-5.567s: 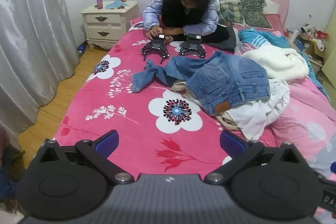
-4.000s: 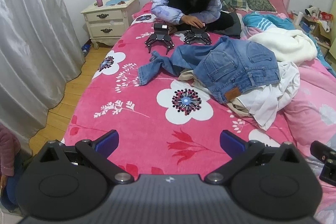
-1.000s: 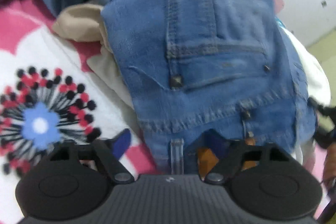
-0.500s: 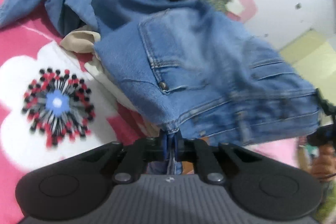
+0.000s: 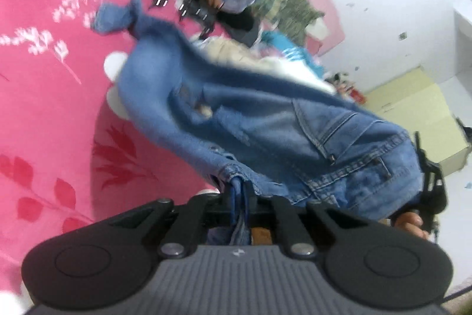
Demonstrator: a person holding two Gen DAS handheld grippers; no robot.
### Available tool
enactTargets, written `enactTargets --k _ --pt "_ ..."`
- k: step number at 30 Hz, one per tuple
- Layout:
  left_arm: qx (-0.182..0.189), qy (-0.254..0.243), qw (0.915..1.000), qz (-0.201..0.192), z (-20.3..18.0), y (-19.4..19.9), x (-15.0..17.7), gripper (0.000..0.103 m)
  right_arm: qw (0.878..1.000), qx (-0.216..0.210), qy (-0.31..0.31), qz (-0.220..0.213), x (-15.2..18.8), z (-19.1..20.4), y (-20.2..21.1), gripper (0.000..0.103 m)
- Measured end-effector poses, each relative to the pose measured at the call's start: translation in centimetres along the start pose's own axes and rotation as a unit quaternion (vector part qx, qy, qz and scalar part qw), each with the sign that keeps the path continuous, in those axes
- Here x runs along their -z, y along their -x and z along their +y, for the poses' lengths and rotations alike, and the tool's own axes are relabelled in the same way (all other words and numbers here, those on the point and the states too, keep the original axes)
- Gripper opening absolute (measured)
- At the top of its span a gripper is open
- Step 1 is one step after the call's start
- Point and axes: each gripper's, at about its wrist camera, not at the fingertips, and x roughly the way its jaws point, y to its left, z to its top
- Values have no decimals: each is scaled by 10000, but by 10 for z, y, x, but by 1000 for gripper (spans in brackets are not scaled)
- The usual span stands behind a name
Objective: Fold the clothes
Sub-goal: 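Lift the jeans off the pile with both grippers and swing them up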
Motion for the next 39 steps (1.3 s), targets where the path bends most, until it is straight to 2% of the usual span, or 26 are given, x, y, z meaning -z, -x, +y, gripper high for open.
enactTargets --k 4,8,11,14,17,20,22,23,24,25,28,29,30,32,34,37,39 --pt "398 -375 9958 -733 -61 70 2 6 9972 -614 304 -299 -3 61 11 12" --pt "874 -729 9816 -1536 -131 124 4 6 9867 -1347 804 -423 -23 126 34 12" --pt "1275 -955 9667 -2002 -192 151 5 6 9737 -1888 1198 -445 -46 178 53 12" --pt "1798 -1265 9475 -2324 -259 173 5 6 9621 -2219 1539 -392 -83 237 68 12" --pt "2360 -1509 9259 -2534 -318 188 9 6 9479 -2249 2236 -309 -107 310 91 12" --pt "2919 -1569 9045 -2683 -364 204 23 6 9287 -2182 2966 -435 -119 391 124 12" --pt "3177 -1512 8948 -2749 -383 208 32 6 9183 -2151 3282 -518 -124 433 139 12" --pt "3247 -1449 8932 -2754 -390 209 36 6 9131 -2136 3428 -558 -127 453 146 12" --pt "3302 -1376 8924 -2751 -397 211 41 6 9085 -2070 3581 -604 -127 470 152 12" --pt "3263 -1288 8955 -2738 -400 210 46 6 9035 -1976 3752 -630 -127 484 155 12" --pt "2962 -1083 9093 -2717 -397 201 63 7 8835 -1622 4351 -611 -120 499 157 12" --pt "2849 -970 9152 -2681 -388 196 70 7 8796 -1541 4464 -571 -117 495 155 11" --pt "2739 -838 9212 -2633 -377 190 77 7 8816 -1462 4458 -510 -116 481 151 11" --pt "2427 -514 9353 -2522 -344 174 91 7 8934 -1279 4291 -378 -115 445 142 11" --pt "2077 -114 9458 -2494 -296 161 104 6 9148 -1032 3896 -249 -113 399 133 11" --pt "1438 493 9563 -2498 -214 145 121 6 9492 -517 3102 -70 -107 297 106 11" --pt "951 918 9599 -2472 -153 135 133 6 9652 -140 2612 51 -99 223 83 11"
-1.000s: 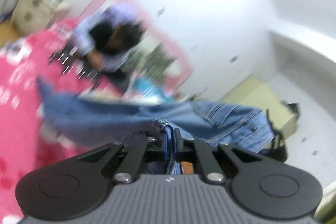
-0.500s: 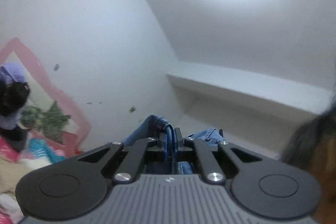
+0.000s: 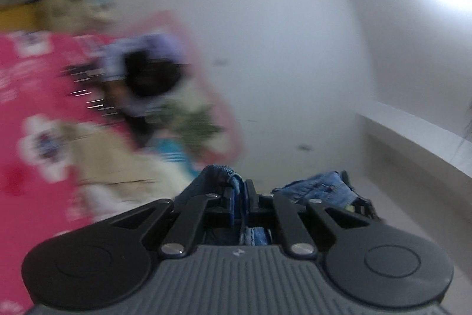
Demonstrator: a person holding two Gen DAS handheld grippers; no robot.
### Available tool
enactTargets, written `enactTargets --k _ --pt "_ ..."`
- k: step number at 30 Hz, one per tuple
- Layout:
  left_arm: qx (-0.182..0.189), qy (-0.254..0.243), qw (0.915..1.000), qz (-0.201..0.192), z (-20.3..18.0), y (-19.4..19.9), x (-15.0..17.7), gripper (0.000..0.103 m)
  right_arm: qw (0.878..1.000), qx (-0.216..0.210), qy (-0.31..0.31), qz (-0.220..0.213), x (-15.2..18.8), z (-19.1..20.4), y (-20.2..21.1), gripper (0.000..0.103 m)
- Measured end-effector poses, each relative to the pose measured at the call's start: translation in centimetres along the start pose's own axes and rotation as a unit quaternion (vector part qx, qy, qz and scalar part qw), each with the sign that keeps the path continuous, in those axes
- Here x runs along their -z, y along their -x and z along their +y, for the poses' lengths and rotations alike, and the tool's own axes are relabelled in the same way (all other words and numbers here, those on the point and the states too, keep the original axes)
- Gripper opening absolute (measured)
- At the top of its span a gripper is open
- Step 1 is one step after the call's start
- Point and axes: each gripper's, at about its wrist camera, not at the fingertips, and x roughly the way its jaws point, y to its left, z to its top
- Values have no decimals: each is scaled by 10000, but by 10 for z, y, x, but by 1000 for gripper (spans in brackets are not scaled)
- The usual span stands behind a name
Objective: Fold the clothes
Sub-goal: 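Lift the jeans off the pile with both grippers and swing them up, then lay the jeans flat on the bedspread beside the plaid shirt with both grippers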
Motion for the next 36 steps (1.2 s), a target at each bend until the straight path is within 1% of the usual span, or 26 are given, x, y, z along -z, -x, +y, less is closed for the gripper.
enactTargets --k 2,3,5,7,9,11,14,16,17,18,20,21,22,23,24,25,26,27,28,29,31,32,33,34,35,36 --pt "-631 244 9977 -19 62 14 -13 6 9982 314 -469 178 60 -54 -13 11" --pt "-902 376 9952 3 91 16 -23 6 9959 480 -727 249 88 -74 -28 11" --pt "-1412 648 9878 67 147 15 -44 6 9887 806 -1209 374 142 -100 -59 11" --pt "-1811 792 9800 226 205 9 -61 6 9811 1189 -1420 569 196 -112 -84 11" --pt "-2192 916 9706 397 262 3 -77 6 9706 1571 -1619 834 236 -125 -125 11" --pt "-2502 959 9619 550 300 7 -92 6 9592 1925 -1729 1142 276 -145 -177 11" --pt "-2955 1043 9463 797 365 0 -115 6 9408 2355 -1709 1736 324 -164 -240 11" --pt "-3144 1164 9357 1103 408 -1 -125 9 9197 2746 -1848 2113 356 -198 -274 12" --pt "-3241 1176 9301 1265 427 -2 -129 10 9073 2948 -1930 2296 372 -217 -290 15" --pt "-3291 1126 9272 1392 440 -3 -133 10 8899 3211 -2127 2444 387 -237 -303 17" --pt "-3346 922 9234 1641 453 -1 -142 12 8584 3543 -2562 2683 410 -269 -317 22" --pt "-3331 879 9231 1708 457 0 -147 13 8464 3634 -2810 2694 416 -278 -320 24" --pt "-3284 879 9242 1737 454 7 -151 13 8448 3590 -2988 2612 417 -280 -321 27" --pt "-3230 860 9258 1765 451 12 -155 14 8468 3496 -3130 2505 415 -280 -320 36" --pt "-3201 807 9267 1796 449 13 -157 15 8536 3354 -3192 2386 410 -274 -317 42" --pt "-3181 746 9273 1828 447 14 -158 17 8623 3191 -3218 2261 405 -266 -312 43" --pt "-3178 674 9278 1835 440 18 -159 24 8722 2957 -3277 2108 400 -260 -307 43" --pt "-3216 548 9287 1764 431 25 -162 30 8795 2720 -3399 1923 395 -254 -299 43" --pt "-3264 405 9294 1672 421 32 -165 41 8847 2494 -3540 1728 390 -248 -290 43" --pt "-3285 316 9308 1573 416 37 -168 43 8899 2412 -3517 1619 384 -239 -281 43" --pt "-3291 157 9332 1432 409 44 -174 43 9005 2376 -3328 1477 373 -219 -263 43" --pt "-3288 -34 9321 1519 403 43 -173 43 9043 2467 -3103 1583 371 -210 -259 43" --pt "-3284 -256 9298 1639 397 40 -171 43 9062 2604 -2749 1882 372 -200 -260 42" --pt "-3279 -478 9270 1757 390 37 -169 43 9055 2736 -2357 2228 375 -189 -261 41" --pt "-3283 -710 9222 1915 387 27 -165 43 9003 2890 -1835 2689 382 -177 -266 36" --pt "-3289 -945 9162 2084 384 14 -159 43 8913 2981 -1272 3171 394 -166 -273 31"
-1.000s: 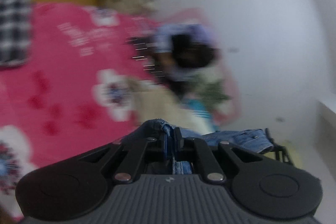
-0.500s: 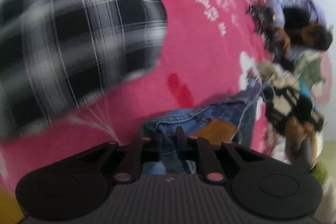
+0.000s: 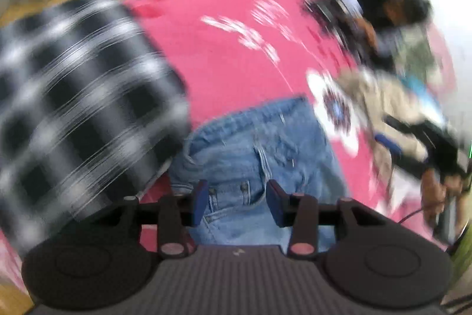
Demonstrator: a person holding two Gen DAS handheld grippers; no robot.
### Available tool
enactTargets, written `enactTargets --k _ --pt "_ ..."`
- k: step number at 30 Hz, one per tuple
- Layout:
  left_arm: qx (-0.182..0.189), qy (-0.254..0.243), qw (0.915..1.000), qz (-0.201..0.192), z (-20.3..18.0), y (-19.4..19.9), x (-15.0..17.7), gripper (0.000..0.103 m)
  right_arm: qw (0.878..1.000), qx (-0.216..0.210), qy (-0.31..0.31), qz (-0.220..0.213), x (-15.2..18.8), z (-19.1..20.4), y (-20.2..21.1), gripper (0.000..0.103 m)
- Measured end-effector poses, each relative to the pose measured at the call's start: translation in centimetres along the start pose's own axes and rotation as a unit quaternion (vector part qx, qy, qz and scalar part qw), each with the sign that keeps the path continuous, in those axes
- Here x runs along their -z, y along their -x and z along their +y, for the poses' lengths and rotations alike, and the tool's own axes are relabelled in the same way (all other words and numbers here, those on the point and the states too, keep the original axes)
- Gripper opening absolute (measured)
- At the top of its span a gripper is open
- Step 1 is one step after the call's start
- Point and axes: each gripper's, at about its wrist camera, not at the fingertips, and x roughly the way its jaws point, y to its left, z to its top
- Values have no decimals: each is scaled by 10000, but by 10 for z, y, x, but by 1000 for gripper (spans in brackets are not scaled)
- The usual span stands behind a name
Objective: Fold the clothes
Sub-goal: 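Lay the jeans flat on the bedspread beside the plaid shirt with both grippers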
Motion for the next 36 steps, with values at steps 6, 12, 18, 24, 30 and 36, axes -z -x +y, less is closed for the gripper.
enactTargets --k 6,12,18,24,30,36 --pt "-140 -822 9957 411 -43 -69 -9 40 9422 1107 2993 1019 56 49 -70 14" --pt "-359 -185 9962 769 -45 -130 -12 35 9105 1306 3794 998 53 40 -126 12" --pt "-76 362 9980 517 -38 -124 -17 35 8886 1043 4238 1407 48 33 -157 12" --pt "-342 537 9956 683 -32 -148 -16 29 8683 1211 4416 1905 61 27 -184 14" --pt "-626 490 9939 769 -33 -166 -15 22 8486 1496 4625 2087 66 31 -203 19" --pt "-793 451 9947 466 -46 -153 -9 10 8419 1854 4746 1776 68 44 -196 3"
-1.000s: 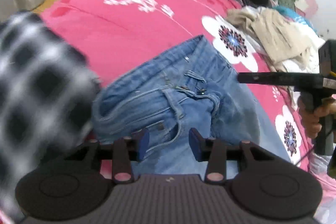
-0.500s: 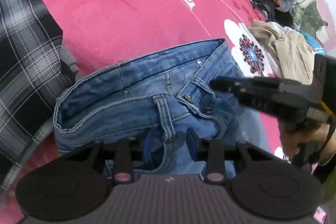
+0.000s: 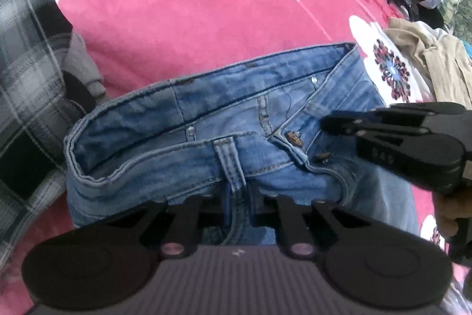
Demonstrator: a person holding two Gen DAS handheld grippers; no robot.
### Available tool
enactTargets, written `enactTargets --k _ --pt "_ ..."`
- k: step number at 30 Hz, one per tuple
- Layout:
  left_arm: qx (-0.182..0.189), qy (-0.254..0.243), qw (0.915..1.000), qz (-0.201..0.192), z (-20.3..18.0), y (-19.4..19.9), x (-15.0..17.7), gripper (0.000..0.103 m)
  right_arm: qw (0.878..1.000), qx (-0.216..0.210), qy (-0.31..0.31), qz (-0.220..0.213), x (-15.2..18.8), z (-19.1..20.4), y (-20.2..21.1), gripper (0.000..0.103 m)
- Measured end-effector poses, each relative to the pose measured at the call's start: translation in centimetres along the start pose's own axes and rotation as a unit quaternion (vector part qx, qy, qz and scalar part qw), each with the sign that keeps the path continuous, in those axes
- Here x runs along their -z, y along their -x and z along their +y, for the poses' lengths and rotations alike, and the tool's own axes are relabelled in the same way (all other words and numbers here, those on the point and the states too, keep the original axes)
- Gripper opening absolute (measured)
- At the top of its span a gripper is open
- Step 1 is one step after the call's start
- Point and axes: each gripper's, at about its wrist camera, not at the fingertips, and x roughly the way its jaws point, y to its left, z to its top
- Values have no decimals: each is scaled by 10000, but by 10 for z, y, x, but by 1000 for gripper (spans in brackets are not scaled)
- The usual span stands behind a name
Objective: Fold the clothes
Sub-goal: 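Lay the jeans flat on the bedspread beside the plaid shirt with both grippers, then open both grippers and release the jeans waistband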
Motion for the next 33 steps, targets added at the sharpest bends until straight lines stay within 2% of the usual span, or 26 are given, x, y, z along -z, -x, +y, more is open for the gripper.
enactTargets --k 6,8,13,18,22,24,25,26,28,30,33 --pt "11 -2 9985 -555 4 35 -5 10 9902 561 -672 -1091 4 4 43 3" --pt "-1 74 9978 -652 7 39 -9 9 9863 555 -833 -1315 2 6 46 3" --pt "-66 87 9976 -678 15 31 -16 9 9845 405 -1043 -1354 -3 -1 25 3" --pt "-42 -147 9967 -791 14 35 -20 9 9811 359 -1114 -1541 -6 -2 22 3" --pt "-181 -167 9967 -780 21 29 -23 8 9805 267 -1099 -1607 -10 2 10 3" --pt "-310 -247 9963 -757 23 22 -24 8 9812 257 -984 -1639 -15 5 0 3" --pt "-544 -367 9943 -843 24 21 -25 0 9812 244 -975 -1645 -16 5 -7 3" --pt "-831 -510 9906 -960 25 19 -26 0 9811 226 -990 -1646 -18 4 -15 3" --pt "-1013 -441 9895 -930 39 16 -34 0 9820 184 -970 -1612 -17 3 -31 3" --pt "-844 -255 9925 -843 48 18 -41 0 9823 128 -920 -1628 -15 1 -42 4" --pt "-640 -380 9936 -850 42 30 -42 8 9842 -71 -875 -1539 -15 -4 -38 6"
